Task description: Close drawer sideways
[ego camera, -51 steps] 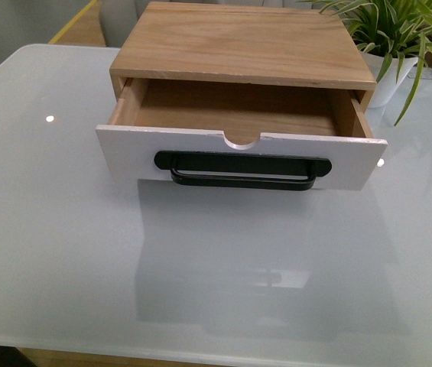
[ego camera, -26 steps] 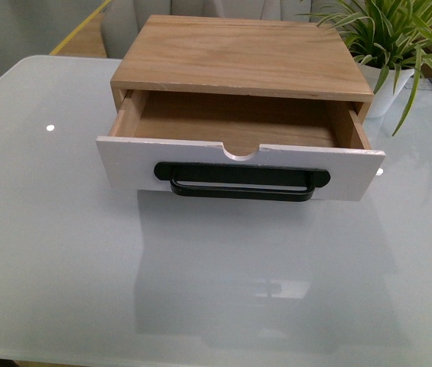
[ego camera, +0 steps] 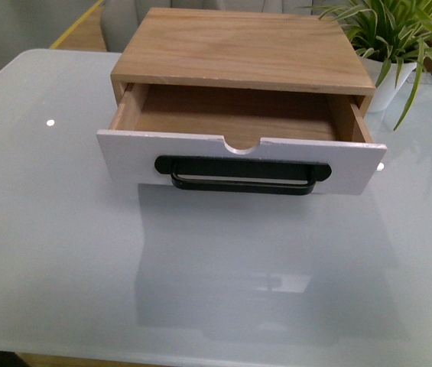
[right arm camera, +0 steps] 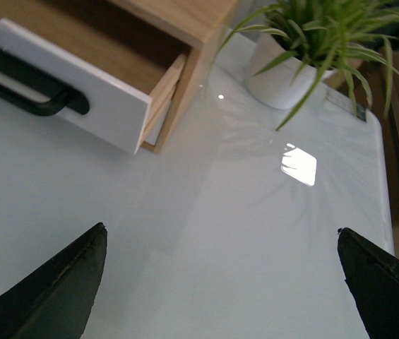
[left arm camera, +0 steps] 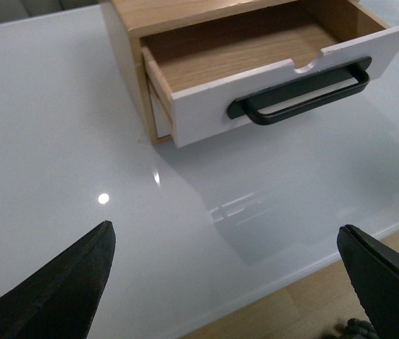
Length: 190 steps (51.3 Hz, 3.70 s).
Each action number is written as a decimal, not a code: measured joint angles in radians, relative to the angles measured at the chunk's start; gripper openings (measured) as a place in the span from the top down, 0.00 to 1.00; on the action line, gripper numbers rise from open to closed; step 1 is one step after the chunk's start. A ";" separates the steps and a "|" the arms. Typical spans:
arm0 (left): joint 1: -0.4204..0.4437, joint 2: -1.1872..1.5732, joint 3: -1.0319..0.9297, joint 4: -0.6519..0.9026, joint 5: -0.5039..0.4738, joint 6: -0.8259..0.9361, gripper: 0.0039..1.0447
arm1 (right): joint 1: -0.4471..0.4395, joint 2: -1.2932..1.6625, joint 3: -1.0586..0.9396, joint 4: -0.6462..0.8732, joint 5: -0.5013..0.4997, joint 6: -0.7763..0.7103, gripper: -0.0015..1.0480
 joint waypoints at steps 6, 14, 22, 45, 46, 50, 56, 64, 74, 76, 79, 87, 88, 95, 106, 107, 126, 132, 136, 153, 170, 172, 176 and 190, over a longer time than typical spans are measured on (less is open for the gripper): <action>-0.043 0.293 0.085 0.187 0.040 0.071 0.08 | 0.050 0.265 0.063 0.095 -0.055 -0.175 0.09; -0.087 0.626 0.199 0.294 0.130 0.232 0.08 | 0.144 0.533 0.158 0.119 -0.061 -0.443 0.09; -0.112 0.801 0.303 0.291 0.187 0.352 0.08 | 0.225 0.664 0.245 0.100 -0.063 -0.625 0.09; -0.201 0.977 0.461 0.263 0.293 0.496 0.08 | 0.332 0.873 0.394 0.080 -0.084 -0.769 0.09; -0.205 0.983 0.465 0.262 0.294 0.500 0.08 | 0.335 0.879 0.398 0.080 -0.084 -0.772 0.09; -0.220 1.007 0.482 0.254 0.310 0.517 0.08 | 0.346 0.906 0.413 0.080 -0.087 -0.776 0.09; -0.237 1.035 0.504 0.249 0.317 0.531 0.08 | 0.352 0.937 0.427 0.080 -0.091 -0.782 0.09; -0.252 1.071 0.536 0.245 0.329 0.534 0.08 | 0.354 0.971 0.456 0.081 -0.095 -0.795 0.09; -0.262 1.116 0.581 0.241 0.326 0.533 0.08 | 0.364 0.998 0.488 0.086 -0.108 -0.796 0.09; -0.264 1.128 0.594 0.237 0.325 0.533 0.08 | 0.365 1.006 0.495 0.087 -0.109 -0.797 0.09; -0.267 1.141 0.607 0.230 0.325 0.533 0.08 | 0.366 1.016 0.502 0.087 -0.109 -0.798 0.09; -0.274 1.164 0.636 0.224 0.323 0.533 0.08 | 0.371 1.040 0.520 0.087 -0.109 -0.802 0.09; -0.275 1.167 0.637 0.224 0.322 0.533 0.08 | 0.371 1.041 0.521 0.087 -0.110 -0.803 0.09; -0.282 1.193 0.658 0.215 0.321 0.533 0.08 | 0.373 1.062 0.537 0.089 -0.109 -0.803 0.09; -0.285 1.221 0.690 0.199 0.317 0.533 0.08 | 0.388 1.086 0.562 0.089 -0.105 -0.803 0.09; -0.285 1.222 0.692 0.198 0.317 0.534 0.08 | 0.389 1.087 0.563 0.089 -0.104 -0.803 0.09; -0.285 1.274 0.745 0.140 0.313 0.546 0.08 | 0.431 1.150 0.613 0.098 -0.082 -0.802 0.09; -0.285 1.288 0.768 0.125 0.311 0.556 0.08 | 0.443 1.170 0.633 0.099 -0.070 -0.801 0.09; -0.286 1.293 0.776 0.118 0.311 0.558 0.08 | 0.445 1.184 0.642 0.099 -0.064 -0.801 0.09; -0.290 1.321 0.820 0.095 0.312 0.563 0.08 | 0.429 1.235 0.670 0.127 -0.032 -0.789 0.09; -0.294 1.396 0.959 0.067 0.298 0.564 0.08 | 0.381 1.300 0.771 0.157 -0.009 -0.749 0.09; -0.294 1.411 0.987 0.060 0.291 0.561 0.08 | 0.377 1.311 0.792 0.156 -0.007 -0.742 0.09; -0.293 1.441 1.046 0.038 0.282 0.558 0.08 | 0.370 1.332 0.836 0.145 -0.006 -0.729 0.09; -0.290 1.531 1.216 -0.019 0.256 0.541 0.08 | 0.359 1.402 0.963 0.120 0.009 -0.723 0.09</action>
